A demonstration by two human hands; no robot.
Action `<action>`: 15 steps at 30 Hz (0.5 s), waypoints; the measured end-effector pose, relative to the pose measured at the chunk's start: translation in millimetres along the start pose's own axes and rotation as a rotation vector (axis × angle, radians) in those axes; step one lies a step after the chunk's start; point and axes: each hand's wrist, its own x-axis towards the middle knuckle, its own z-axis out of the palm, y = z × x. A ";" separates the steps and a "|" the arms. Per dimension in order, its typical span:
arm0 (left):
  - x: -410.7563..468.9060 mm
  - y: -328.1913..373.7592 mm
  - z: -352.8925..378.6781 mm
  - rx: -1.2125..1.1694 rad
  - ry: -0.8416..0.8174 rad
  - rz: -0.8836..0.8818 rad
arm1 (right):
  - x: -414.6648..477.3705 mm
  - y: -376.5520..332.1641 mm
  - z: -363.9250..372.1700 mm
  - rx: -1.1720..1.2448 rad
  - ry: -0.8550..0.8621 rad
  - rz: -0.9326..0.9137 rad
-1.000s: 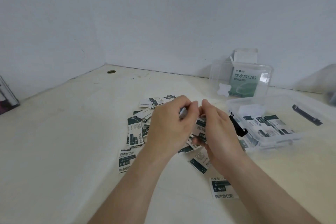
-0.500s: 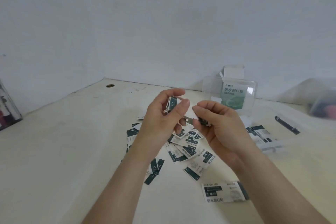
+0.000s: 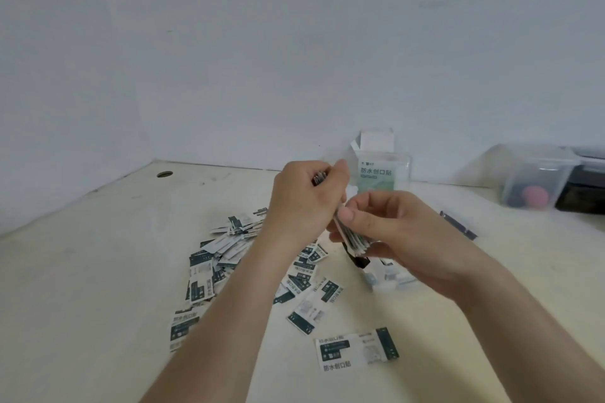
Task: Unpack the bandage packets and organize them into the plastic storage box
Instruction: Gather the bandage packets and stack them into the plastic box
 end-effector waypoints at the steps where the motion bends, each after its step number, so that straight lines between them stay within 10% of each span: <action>1: 3.2 3.2 6.5 0.022 -0.023 -0.008 | -0.1 -2.9 -9.1 -0.058 0.008 -0.013; 15: 24.6 -0.4 63.5 -0.059 -0.098 -0.251 | 21.9 -1.0 -67.3 -0.323 0.013 0.051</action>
